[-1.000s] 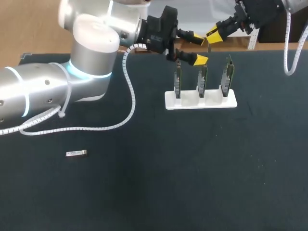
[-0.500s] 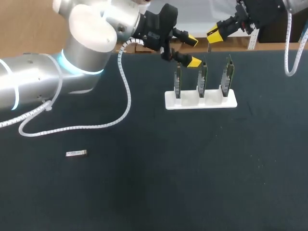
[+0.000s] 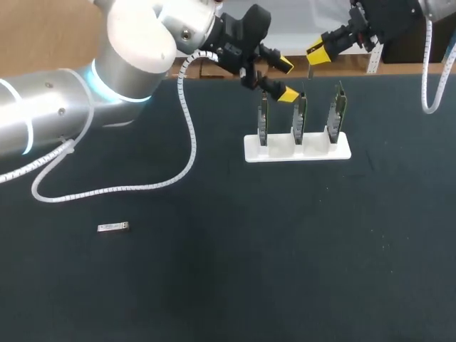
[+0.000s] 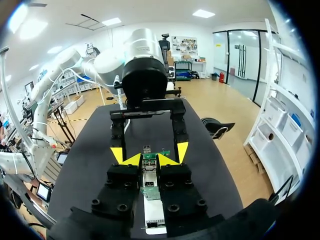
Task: Pick up the optical module with the left hand, and insert it into the network port with the right hand.
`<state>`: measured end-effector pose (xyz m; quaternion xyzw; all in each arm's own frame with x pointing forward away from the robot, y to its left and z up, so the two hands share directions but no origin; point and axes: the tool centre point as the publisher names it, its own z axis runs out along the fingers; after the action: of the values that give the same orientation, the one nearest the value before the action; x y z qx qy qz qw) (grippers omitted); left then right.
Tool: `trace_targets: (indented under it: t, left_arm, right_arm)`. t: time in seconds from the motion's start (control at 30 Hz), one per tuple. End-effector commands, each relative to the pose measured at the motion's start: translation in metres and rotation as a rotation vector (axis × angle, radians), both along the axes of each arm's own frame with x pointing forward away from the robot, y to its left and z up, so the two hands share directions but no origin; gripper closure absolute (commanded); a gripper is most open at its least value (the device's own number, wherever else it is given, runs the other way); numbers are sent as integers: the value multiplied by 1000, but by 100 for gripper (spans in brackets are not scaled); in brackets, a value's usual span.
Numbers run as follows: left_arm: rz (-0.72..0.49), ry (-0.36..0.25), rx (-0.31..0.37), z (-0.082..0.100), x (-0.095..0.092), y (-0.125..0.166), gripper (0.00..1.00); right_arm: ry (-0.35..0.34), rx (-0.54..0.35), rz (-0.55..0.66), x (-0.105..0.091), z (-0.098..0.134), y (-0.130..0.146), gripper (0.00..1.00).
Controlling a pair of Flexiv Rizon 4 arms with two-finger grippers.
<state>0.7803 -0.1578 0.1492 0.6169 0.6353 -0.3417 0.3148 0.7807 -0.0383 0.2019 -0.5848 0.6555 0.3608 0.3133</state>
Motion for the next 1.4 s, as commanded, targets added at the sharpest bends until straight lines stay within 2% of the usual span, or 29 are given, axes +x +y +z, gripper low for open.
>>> trace_targets:
  t: [0.03, 0.17, 1.4]
  left_arm:
    - [2, 9, 16, -1, 1, 0, 0]
    - [-12, -6, 61, -2, 0, 1, 0]
    - [-13, 24, 58, -8, -9, -3, 0]
  right_arm:
    - [-2, 1, -1, 0, 0, 0, 100]
    - [-2, 1, 1, 0, 0, 0, 100]
    - [-1, 20, 30, -5, 5, 2, 100]
